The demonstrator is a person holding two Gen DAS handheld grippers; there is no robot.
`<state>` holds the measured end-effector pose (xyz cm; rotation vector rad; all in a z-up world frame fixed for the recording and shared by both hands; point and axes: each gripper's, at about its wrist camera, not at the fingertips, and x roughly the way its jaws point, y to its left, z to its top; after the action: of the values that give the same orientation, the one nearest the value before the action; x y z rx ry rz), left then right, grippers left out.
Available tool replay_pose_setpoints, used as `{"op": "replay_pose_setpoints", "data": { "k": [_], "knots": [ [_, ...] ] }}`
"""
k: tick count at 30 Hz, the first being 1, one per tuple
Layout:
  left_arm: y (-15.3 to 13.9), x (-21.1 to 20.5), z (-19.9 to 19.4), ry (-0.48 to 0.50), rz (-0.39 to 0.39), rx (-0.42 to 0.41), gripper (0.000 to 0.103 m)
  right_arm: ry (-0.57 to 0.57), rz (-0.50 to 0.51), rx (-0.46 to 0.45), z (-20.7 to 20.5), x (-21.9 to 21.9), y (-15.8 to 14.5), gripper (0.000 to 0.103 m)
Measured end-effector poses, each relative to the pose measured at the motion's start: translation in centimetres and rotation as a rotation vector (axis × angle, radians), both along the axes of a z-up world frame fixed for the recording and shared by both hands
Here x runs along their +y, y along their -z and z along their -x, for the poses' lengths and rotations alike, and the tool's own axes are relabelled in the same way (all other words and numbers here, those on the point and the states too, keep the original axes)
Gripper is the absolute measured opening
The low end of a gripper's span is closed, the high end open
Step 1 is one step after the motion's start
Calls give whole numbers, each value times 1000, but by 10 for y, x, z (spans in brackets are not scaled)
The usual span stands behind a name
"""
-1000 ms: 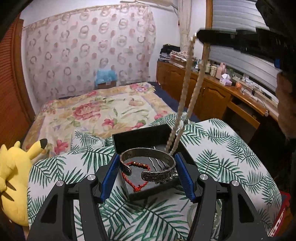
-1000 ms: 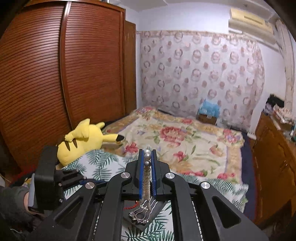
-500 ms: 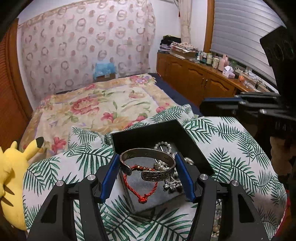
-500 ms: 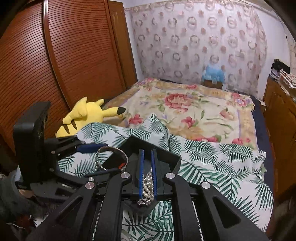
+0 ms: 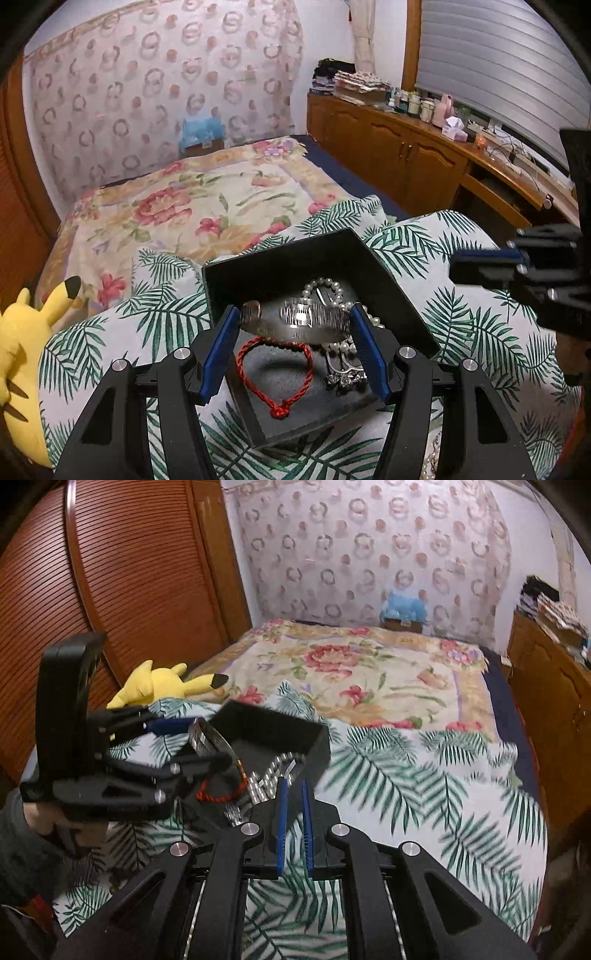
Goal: Organize jewelry
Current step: 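Open the left tool over the box while the right tool releases the pearls there, then move the left tool to the wooden bead bracelet and grasp it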
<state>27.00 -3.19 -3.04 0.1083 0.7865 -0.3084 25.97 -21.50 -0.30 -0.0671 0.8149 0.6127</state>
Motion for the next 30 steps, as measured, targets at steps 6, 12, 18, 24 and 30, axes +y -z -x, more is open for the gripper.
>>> {"op": "replay_pose_setpoints", "data": {
  "k": [6, 12, 18, 24, 30],
  "knots": [
    [1, -3, -2, 3, -7, 8, 59, 31, -9, 31, 12, -15, 13, 9],
    [0, 0, 3, -11, -5, 5, 65, 42, 2, 38, 23, -20, 18, 9],
    [-11, 11, 19, -29, 12, -25, 69, 43, 22, 31, 35, -22, 21, 9],
    [-18, 20, 50, -37, 30, -34, 69, 25, 44, 16, 51, -18, 21, 9],
    [-22, 25, 77, -38, 36, -36, 70, -14, 66, 20, 69, -11, 27, 9]
  ]
}}
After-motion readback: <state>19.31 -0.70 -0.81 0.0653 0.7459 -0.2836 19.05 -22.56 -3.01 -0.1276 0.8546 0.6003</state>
